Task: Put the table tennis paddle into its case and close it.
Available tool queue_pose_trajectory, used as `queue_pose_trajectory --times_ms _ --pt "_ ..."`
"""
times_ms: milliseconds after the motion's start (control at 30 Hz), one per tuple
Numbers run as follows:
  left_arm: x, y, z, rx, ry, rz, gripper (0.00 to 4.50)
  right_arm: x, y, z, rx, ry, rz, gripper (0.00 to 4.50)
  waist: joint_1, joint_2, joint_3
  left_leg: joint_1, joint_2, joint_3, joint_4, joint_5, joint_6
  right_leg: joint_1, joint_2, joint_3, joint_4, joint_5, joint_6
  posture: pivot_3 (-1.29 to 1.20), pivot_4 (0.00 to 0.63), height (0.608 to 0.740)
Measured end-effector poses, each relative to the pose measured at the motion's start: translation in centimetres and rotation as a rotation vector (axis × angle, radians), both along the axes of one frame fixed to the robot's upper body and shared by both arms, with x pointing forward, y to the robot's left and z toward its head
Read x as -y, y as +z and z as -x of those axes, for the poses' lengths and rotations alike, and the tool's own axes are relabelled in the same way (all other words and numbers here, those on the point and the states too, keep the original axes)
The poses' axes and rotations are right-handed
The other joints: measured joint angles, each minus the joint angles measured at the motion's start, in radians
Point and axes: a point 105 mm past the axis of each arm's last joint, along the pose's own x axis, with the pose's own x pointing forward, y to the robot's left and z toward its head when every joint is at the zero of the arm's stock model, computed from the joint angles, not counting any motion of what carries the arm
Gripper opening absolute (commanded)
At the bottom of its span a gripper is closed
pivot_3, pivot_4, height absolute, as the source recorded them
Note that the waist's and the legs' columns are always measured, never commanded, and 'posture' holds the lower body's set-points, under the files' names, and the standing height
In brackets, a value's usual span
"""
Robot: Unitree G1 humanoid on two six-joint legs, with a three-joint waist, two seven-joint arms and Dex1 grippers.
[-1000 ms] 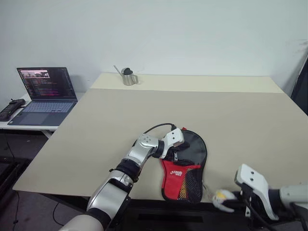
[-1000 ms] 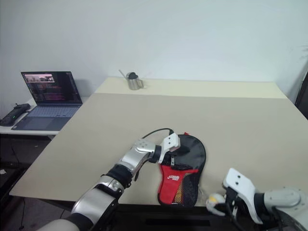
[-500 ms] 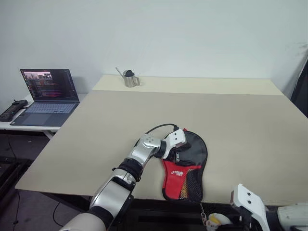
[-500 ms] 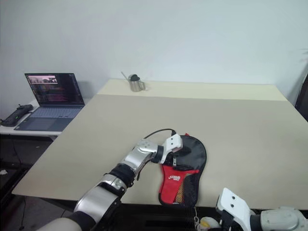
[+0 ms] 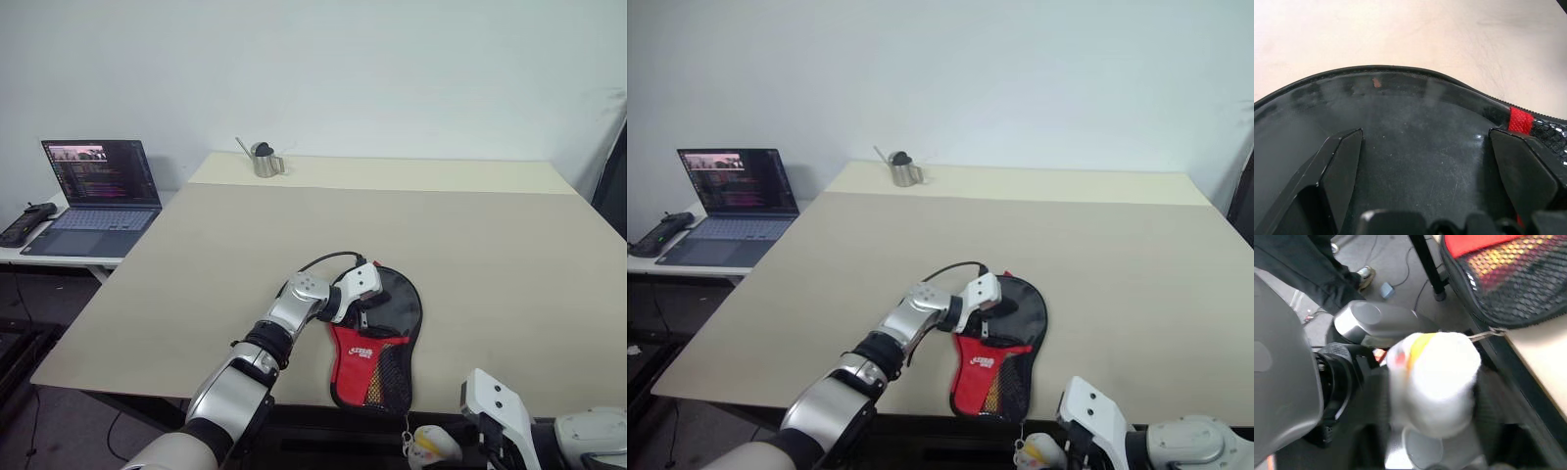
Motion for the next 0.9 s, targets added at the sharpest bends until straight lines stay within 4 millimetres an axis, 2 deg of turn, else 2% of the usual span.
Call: queue_pose_trajectory --times_ms 100,200,267,433,600,633,833,900 --pt "0.0 0.0 0.0 0.001 0.004 0.0 4.5 -0.1 0.5 0.1 -0.005 0.01 -0.018 4.47 0.0 0.0 0.0 0.0 0.0 0.0 0.0 0.0 0.0 0.0 0.0 0.0 0.0 0.0 0.0 0.0 0.15 0.74" --pt "0.0 -0.1 -0.1 0.002 0.008 0.001 4.5 -0.3 1.0 0.0 0.002 0.03 -0.032 4.49 0.0 -0.001 0.0 0.001 0.0 0.0 0.0 0.0 0.0 0.0 0.0 0.0 0.0 0.0 0.0 0.0 0.15 0.74" --pt "-0.1 -0.1 -0.1 0.002 0.013 0.002 4.5 -0.4 1.6 -0.8 0.035 0.031 -0.043 4.49 -0.001 -0.001 0.0 0.001 0.0 0.0 0.0 0.0 0.0 0.0 0.0 0.0 0.0 0.0 0.0 0.0 0.15 0.74" --pt "0.0 -0.2 0.0 0.003 0.02 0.011 4.5 1.2 4.7 -7.4 0.24 -0.113 -0.085 4.49 -0.004 -0.001 -0.001 0.001 0.001 0.0 0.0 0.001 0.001 0.0 0.0 0.0 0.0 0.0 0.0 0.0 0.15 0.74" --pt "-0.1 0.0 0.2 0.01 0.02 0.03 4.5 3.0 6.3 -11.9 0.382 -0.243 -0.128 4.49 -0.005 0.003 -0.003 0.0 -0.001 0.001 0.0 0.0 0.001 -0.001 0.0 0.001 0.0 0.001 -0.001 0.0 0.15 0.74" --pt "-0.2 0.0 0.2 0.008 0.022 0.033 4.5 3.1 6.4 -12.3 0.398 -0.252 -0.141 4.49 -0.005 0.003 -0.003 0.0 -0.001 0.001 0.0 0.0 0.001 -0.001 0.0 0.001 0.0 0.003 -0.005 0.0 0.15 0.74" --pt "-1.2 0.3 0.4 0.006 0.046 0.051 4.5 3.1 6.6 -14.5 0.452 -0.256 -0.244 4.49 -0.016 0.004 -0.002 0.0 0.0 0.002 -0.001 0.0 0.001 -0.003 0.001 0.003 0.001 0.003 -0.006 0.0 0.15 0.74" --pt "-2.4 0.6 0.4 -0.003 0.072 0.064 4.5 3.0 6.5 -15.0 0.463 -0.237 -0.259 4.49 -0.029 0.004 -0.001 0.0 0.001 0.002 -0.001 0.0 0.0 -0.005 0.003 0.005 0.002 0.003 -0.006 0.0 0.15 0.74"
